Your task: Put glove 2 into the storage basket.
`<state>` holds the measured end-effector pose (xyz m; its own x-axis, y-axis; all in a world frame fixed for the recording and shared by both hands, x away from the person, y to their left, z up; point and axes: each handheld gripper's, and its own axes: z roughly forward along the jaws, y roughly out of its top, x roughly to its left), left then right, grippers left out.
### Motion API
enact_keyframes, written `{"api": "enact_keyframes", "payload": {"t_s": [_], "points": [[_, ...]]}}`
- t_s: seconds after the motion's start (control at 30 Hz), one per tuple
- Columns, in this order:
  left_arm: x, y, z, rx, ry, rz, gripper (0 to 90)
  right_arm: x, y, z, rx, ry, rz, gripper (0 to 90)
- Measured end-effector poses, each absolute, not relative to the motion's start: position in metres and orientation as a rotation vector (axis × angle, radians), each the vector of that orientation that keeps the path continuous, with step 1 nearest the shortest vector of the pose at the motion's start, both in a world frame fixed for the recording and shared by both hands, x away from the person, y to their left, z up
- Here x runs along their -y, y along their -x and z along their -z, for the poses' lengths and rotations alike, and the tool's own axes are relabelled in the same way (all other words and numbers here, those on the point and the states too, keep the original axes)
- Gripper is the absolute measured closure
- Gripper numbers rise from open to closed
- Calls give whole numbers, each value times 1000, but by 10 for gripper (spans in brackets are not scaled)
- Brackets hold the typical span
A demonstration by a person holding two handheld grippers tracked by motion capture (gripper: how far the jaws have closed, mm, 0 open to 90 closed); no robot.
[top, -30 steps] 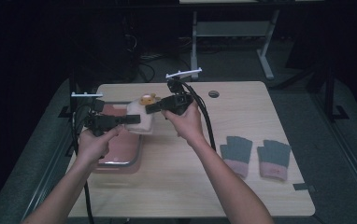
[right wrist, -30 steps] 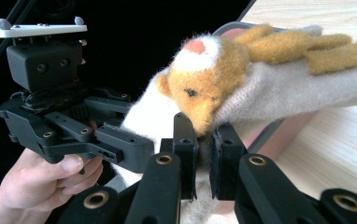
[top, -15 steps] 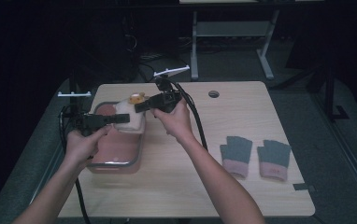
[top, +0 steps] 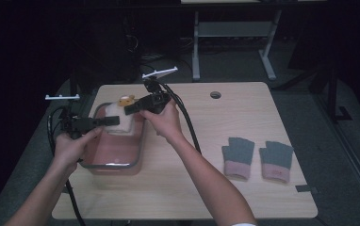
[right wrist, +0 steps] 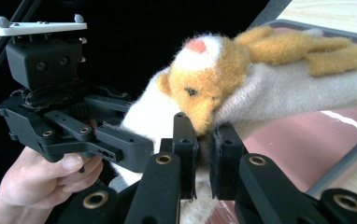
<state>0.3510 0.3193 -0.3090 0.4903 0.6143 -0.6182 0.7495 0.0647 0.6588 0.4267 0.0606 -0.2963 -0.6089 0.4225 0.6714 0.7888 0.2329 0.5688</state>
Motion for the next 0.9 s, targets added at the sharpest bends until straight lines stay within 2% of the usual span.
{"api": "enact_keyframes", "payload": {"t_s": [0.9], "points": [[-349, -354, 348, -1326, -1627, 181, 662, -99, -441, 347, 2084, 1118, 1239, 824]]}}
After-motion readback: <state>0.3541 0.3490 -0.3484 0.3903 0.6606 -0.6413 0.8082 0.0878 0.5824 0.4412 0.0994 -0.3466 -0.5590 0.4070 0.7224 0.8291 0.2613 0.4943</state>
